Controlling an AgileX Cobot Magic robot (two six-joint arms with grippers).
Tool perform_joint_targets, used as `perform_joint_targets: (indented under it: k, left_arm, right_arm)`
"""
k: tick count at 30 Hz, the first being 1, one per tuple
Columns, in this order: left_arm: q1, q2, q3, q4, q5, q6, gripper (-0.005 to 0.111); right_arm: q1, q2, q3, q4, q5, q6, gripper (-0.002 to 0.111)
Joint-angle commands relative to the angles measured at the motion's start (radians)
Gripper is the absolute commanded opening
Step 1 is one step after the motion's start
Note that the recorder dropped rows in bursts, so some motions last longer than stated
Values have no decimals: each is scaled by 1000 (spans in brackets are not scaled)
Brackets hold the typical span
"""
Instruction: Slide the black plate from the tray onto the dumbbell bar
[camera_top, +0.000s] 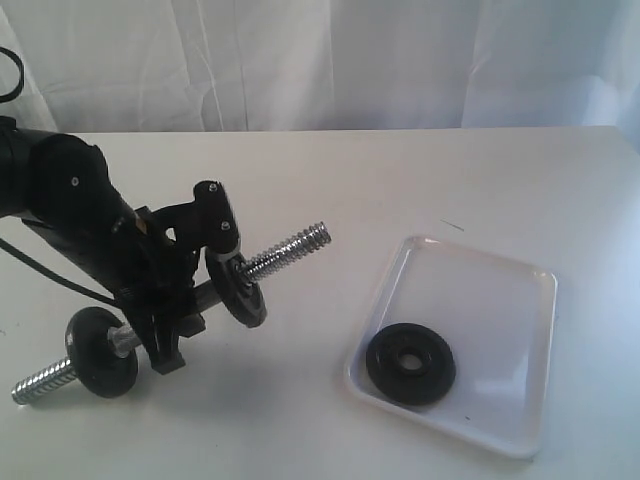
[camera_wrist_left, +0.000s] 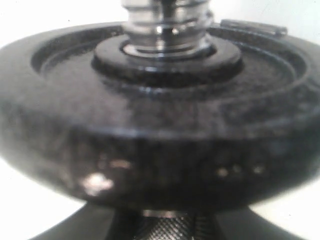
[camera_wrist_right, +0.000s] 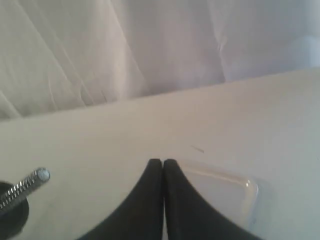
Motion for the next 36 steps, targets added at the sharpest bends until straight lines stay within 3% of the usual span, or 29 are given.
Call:
perform_joint_targets:
  k: [1,7,15,17,18,19,20,21,22,23,36]
  left_arm:
    - [0,-54,-25,-59,-49,-15,0]
    - [0,-19,-25,-64,-51,-13,0]
    - [0,-17,-25,-77,-51,14,0]
    - [0,-17,-25,-93,-54,14,0]
    - [0,-17,-25,-98,-55,14,0]
    - [0,-17,-25,-98,-55,14,0]
    - [0,-17,-25,-101,-55,14,0]
    - [0,-17,-25,-101,-55,14,0]
    - [0,-17,-25,-101,-53,14,0]
    - [0,-17,-25,-101,-49,14,0]
    - [0,-17,-25,-101,-48,14,0]
  right_arm:
    - [82,281,-181,-2,162,-155,0]
    - [213,637,-380,-2,303,-318,0]
    - [279,975,-466,-2,247,-438,5]
    - [279,1044,-485,-2,247,-471,16]
    - [279,1071,-499,-2,249,-473,30]
    - [279,1075,-506,4,249,-473,37]
    - [279,1087,-518,17,257,-473,56]
    - [279,1092,-522,17,265,-473,64]
    - [279,1102,-523,17,277,-473,79]
    - [279,1116,-523,17,281,-473,86]
    - [279,1177,-545,159,297,-471,88]
